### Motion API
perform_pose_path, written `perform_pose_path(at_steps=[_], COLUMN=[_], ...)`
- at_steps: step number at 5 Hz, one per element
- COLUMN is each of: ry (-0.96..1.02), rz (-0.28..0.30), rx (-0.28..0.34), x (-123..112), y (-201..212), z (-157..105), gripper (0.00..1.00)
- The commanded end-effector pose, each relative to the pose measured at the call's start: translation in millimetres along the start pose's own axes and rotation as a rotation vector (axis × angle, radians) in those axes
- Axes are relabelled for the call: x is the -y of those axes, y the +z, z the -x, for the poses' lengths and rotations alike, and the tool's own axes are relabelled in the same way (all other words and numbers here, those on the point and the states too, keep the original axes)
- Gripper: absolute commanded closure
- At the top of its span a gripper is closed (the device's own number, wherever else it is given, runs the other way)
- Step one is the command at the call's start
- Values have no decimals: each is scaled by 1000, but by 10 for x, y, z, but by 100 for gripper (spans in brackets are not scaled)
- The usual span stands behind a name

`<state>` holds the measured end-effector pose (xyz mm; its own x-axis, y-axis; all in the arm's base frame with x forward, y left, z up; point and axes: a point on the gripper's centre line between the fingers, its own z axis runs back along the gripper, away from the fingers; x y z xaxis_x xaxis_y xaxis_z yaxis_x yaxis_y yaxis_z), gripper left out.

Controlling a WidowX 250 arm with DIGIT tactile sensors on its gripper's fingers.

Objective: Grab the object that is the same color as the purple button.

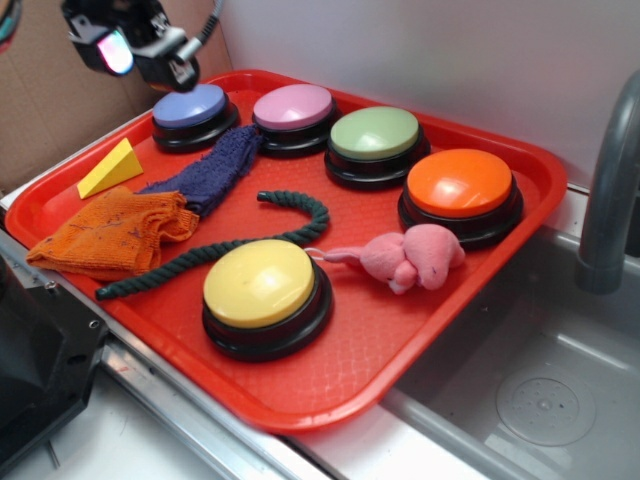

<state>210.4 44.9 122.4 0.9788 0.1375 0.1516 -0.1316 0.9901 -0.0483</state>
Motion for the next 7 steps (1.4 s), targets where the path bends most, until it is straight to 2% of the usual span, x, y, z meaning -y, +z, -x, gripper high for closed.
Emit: perform_pose_path(at_steps=[1, 4, 5, 6, 7], ry=[34, 55, 57, 117, 135], rz=[2, -37, -10, 2, 8], rx=[27, -61, -103, -88, -81], x=[-62, -74, -108, -142, -142], y=[-561, -1062, -1104, -1090, -1072], z=[-278, -306, -299, -284, -278], gripper=[0, 0, 0, 54, 100])
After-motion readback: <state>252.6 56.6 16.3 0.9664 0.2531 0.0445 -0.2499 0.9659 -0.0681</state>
